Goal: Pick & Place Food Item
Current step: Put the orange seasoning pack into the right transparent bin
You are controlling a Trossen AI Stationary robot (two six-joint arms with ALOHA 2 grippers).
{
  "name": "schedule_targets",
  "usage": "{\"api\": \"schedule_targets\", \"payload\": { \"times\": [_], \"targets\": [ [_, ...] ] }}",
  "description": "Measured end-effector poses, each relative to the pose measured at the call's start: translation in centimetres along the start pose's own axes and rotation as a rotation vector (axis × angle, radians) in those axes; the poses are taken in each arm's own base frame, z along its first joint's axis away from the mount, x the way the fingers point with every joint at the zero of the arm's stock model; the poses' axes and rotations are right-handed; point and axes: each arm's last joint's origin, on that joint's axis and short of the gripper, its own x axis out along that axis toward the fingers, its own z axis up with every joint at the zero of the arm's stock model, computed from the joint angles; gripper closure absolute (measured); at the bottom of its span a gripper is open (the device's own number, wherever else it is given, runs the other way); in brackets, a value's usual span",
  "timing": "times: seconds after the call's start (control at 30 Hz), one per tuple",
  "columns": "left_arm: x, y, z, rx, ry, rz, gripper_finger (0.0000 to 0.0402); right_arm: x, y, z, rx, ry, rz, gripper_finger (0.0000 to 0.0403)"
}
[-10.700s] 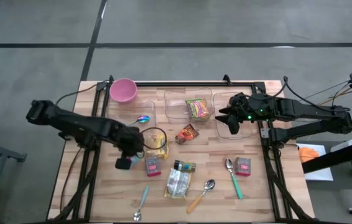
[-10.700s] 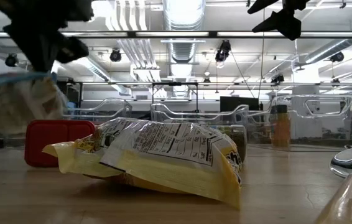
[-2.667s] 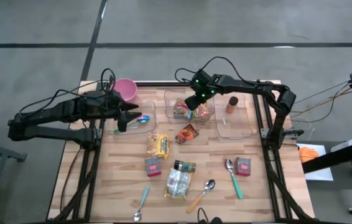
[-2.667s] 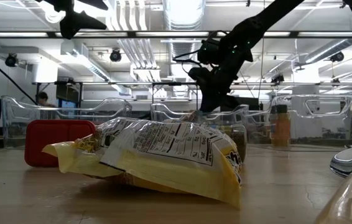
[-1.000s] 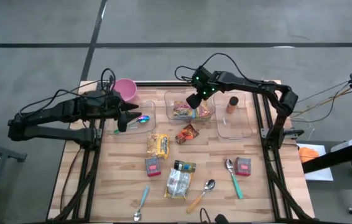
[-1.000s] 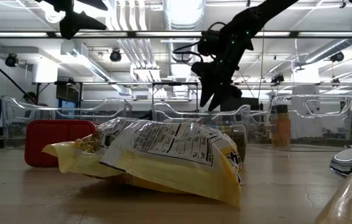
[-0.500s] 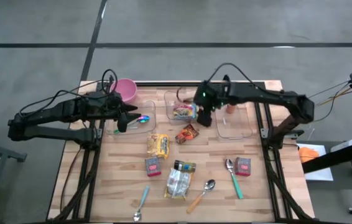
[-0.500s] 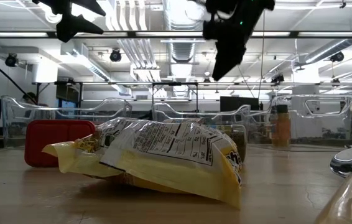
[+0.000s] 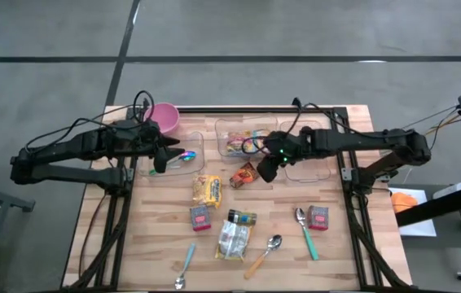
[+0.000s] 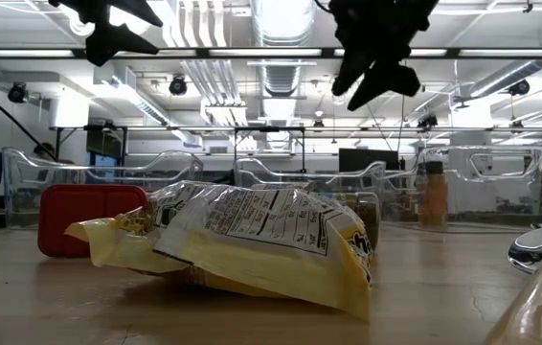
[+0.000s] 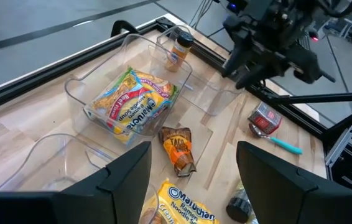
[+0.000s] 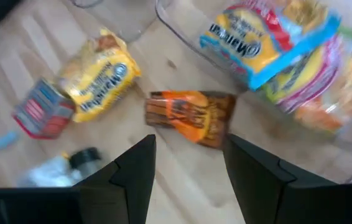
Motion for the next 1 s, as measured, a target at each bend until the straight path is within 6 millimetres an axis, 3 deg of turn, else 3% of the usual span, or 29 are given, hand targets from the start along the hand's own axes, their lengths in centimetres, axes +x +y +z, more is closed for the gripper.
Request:
{"api": "schedule_targets", "payload": {
  "times": [0.1, 0.17, 0.33, 0.43, 0.67, 1.0],
  "targets": [
    [0.0, 0.0, 0.0, -0.002, -0.007, 0.011, 0.0159, 1.1, -0.3, -0.8, 0.035, 0.009, -0.006, 0.0218],
    [0.0, 0.0, 0.0, -0.002, -0.007, 0.011, 0.0159, 2.0, 0.0, -1.4, -0.042, 0.003, 0.005, 0.0218],
    [0.0, 0.0, 0.0, -0.002, -0.009, 0.010, 0.0159, 4.1, 1.4, -4.6, -0.557, 0.014, -0.082, 0.0218],
    [0.0, 0.0, 0.0, -0.009, -0.009, 0.010, 0.0159, 5.0, 1.8, -6.2, -0.762, 0.003, -0.123, 0.0218],
    [0.0, 0.0, 0.0, -0.018, -0.009, 0.010, 0.0159, 7.6, 1.8, -8.4, -0.965, -0.003, -0.124, 0.0218],
    [0.0, 0.0, 0.0, -0.018, -0.008, 0.011, 0.0159, 11.9, 1.5, -9.9, -1.168, 0.066, -0.289, 0.0218]
  ]
}}
